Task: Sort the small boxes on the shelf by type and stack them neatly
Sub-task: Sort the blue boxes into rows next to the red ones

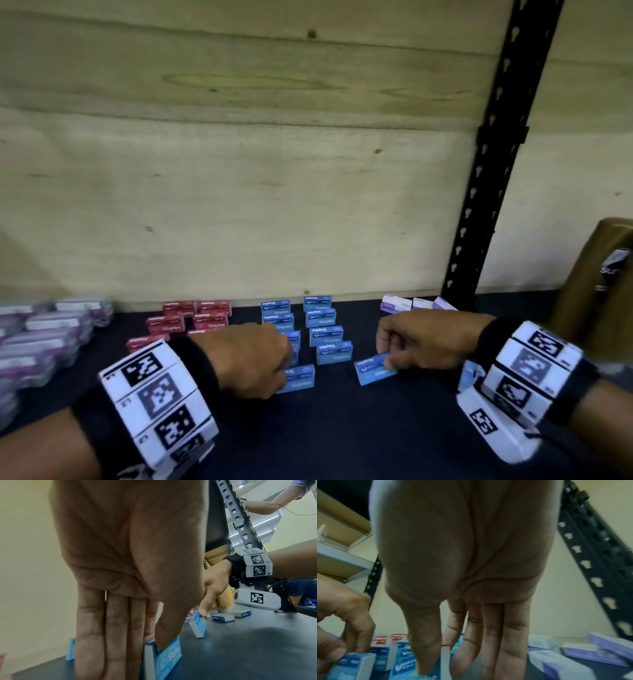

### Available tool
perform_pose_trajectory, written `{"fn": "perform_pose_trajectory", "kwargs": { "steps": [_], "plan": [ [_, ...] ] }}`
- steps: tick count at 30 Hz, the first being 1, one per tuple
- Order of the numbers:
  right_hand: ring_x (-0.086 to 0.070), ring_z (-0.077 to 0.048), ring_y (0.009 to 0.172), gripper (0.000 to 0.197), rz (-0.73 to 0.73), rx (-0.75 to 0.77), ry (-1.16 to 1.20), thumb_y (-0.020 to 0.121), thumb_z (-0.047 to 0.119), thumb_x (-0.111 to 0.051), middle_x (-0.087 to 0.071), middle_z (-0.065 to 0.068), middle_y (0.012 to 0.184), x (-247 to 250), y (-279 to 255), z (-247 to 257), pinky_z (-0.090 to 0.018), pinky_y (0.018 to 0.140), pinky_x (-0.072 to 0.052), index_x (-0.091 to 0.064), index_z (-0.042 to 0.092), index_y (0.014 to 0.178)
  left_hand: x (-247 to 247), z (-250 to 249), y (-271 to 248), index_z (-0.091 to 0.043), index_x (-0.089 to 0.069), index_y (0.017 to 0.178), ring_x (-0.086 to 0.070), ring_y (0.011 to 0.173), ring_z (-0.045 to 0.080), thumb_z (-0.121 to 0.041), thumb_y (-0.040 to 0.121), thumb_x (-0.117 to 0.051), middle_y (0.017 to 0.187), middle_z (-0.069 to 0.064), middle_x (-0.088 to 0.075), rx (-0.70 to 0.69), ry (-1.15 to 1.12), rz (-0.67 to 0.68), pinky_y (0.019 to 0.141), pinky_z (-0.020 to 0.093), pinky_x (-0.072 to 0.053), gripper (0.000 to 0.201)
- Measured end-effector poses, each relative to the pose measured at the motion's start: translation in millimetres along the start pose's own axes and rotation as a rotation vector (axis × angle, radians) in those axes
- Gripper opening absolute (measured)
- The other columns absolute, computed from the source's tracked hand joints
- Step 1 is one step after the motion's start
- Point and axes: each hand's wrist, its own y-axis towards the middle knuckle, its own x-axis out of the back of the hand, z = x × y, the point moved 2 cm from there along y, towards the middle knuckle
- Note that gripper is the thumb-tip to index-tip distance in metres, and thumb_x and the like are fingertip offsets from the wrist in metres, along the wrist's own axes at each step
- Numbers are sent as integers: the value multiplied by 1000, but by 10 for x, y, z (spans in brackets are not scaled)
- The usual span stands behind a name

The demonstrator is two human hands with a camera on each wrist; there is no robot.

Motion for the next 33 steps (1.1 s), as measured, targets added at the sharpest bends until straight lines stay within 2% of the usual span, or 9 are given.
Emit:
{"fn": "perform_pose_trajectory", "kwargs": {
  "steps": [6,11,15,19,21,23,25,28,33],
  "plan": [
    [-57,-4,77,18,9,71,-8,91,35,-67,-68,8,97,-68,136,262,-23,74,-47,-58,27,105,-43,166,-126,-17,-65,97,-63,92,26,-31,93,-48,102,6,-65,19,-19,14,80,33,-51,22],
    [-57,-3,77,20,10,72,-51,89,38,-69,-68,8,98,-91,189,373,-22,74,-46,-59,30,104,-54,211,-171,-19,-66,99,-64,91,24,-31,93,-49,101,3,-67,38,-36,12,81,33,-53,22],
    [-55,2,68,19,7,45,-20,88,38,-70,-67,12,92,-69,140,342,-16,67,-41,-58,31,100,41,183,-202,-21,-66,101,-64,91,21,-42,93,-51,101,-1,-67,67,-6,-57,82,35,-53,27],
    [-56,3,68,19,-41,-56,-52,85,43,-70,-67,14,90,155,-53,118,-18,70,-44,-59,33,98,246,1,-197,-27,-62,108,-62,96,22,-52,93,-49,105,-4,-65,40,74,-187,78,31,-45,32],
    [-54,3,67,16,-64,-111,-103,87,39,-69,-65,13,89,271,-180,-57,-15,66,-41,-61,32,99,329,-170,-137,-30,-62,107,-61,97,21,-53,93,-49,104,-6,-65,-16,52,-231,78,32,-43,30],
    [-54,-1,71,11,-80,-195,-146,88,33,-68,-61,12,85,340,-301,-250,-16,65,-40,-60,31,94,369,-370,-32,-29,-62,104,-61,97,19,-52,92,-50,101,-8,-66,-86,3,-239,78,31,-46,28],
    [-56,-8,80,7,-67,-297,-214,90,29,-66,-60,14,84,368,-427,-425,-20,72,-43,-59,30,92,370,-574,109,-29,-62,100,-61,97,19,-52,91,-51,100,-8,-66,-148,-42,-229,81,34,-50,27],
    [-61,-19,90,13,-8,-403,-309,91,19,-60,-68,6,96,378,-607,-609,-30,84,-48,-66,20,102,371,-887,334,-30,-62,98,-60,103,22,-53,91,-53,108,-5,-65,-212,-80,-212,82,34,-48,26],
    [-51,-13,93,21,32,-504,-346,94,19,-62,-57,5,103,307,-815,-749,-25,81,-41,-63,20,115,382,-1406,644,-26,-63,112,-57,109,25,-58,91,-52,119,-1,-61,-237,-94,-189,82,34,-41,40]
  ]
}}
